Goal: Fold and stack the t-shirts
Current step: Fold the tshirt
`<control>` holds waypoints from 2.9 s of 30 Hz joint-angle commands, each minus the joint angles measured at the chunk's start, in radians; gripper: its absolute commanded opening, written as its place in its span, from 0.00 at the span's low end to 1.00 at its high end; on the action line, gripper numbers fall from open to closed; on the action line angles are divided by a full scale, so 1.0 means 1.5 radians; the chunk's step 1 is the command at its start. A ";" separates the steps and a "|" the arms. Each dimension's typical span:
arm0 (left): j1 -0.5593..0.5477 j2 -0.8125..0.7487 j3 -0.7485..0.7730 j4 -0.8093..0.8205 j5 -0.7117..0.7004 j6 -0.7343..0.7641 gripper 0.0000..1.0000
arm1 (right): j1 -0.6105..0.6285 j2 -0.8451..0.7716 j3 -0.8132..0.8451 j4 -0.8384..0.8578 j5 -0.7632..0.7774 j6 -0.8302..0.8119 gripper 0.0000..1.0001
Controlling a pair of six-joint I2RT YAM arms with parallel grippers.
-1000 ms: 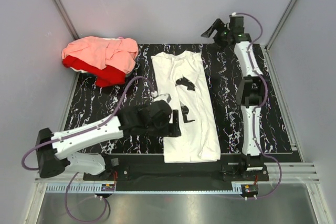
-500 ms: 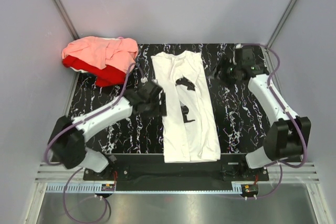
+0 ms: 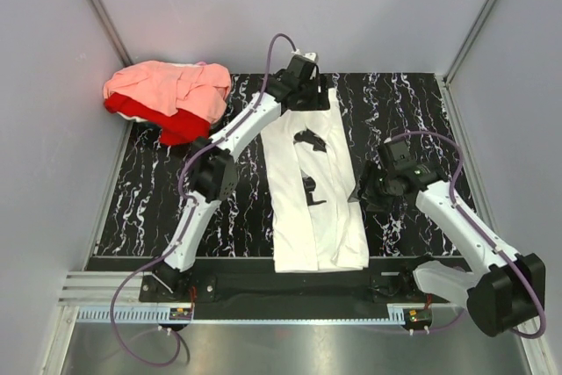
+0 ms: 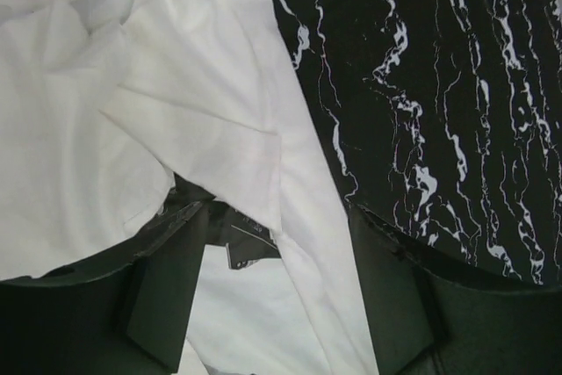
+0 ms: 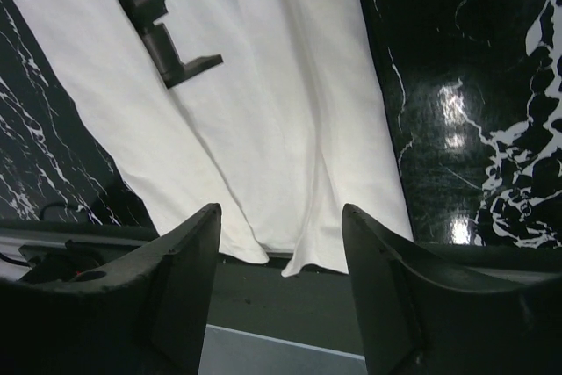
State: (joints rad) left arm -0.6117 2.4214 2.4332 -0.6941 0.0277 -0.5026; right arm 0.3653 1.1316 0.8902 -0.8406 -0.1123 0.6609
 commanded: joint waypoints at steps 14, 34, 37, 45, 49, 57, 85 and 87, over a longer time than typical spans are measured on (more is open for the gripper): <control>0.000 0.125 -0.030 0.222 0.122 -0.042 0.68 | 0.023 -0.102 -0.055 -0.056 0.004 0.033 0.64; -0.032 0.134 -0.007 0.098 -0.009 0.068 0.50 | 0.031 -0.078 -0.084 -0.029 -0.001 0.035 0.63; -0.041 0.144 0.009 0.078 -0.040 0.087 0.46 | 0.030 -0.079 -0.084 -0.027 0.000 0.034 0.63; -0.059 0.132 0.003 0.074 -0.091 0.105 0.28 | 0.031 -0.074 -0.084 -0.023 0.002 0.036 0.62; -0.052 0.122 -0.001 0.079 -0.101 0.101 0.01 | 0.039 -0.067 -0.082 -0.015 0.002 0.039 0.58; -0.023 0.064 -0.055 0.090 -0.100 0.088 0.00 | 0.147 0.070 -0.092 0.055 0.023 0.082 0.53; 0.025 -0.043 -0.137 0.088 -0.056 0.078 0.00 | 0.308 0.211 0.033 0.002 0.068 0.089 0.00; 0.030 -0.045 -0.147 0.089 -0.052 0.077 0.00 | 0.318 0.217 0.032 0.000 0.063 0.090 0.00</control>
State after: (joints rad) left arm -0.5922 2.4210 2.2330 -0.5816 -0.0708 -0.3782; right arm 0.8146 1.4467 0.9092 -0.7937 -0.0380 0.8043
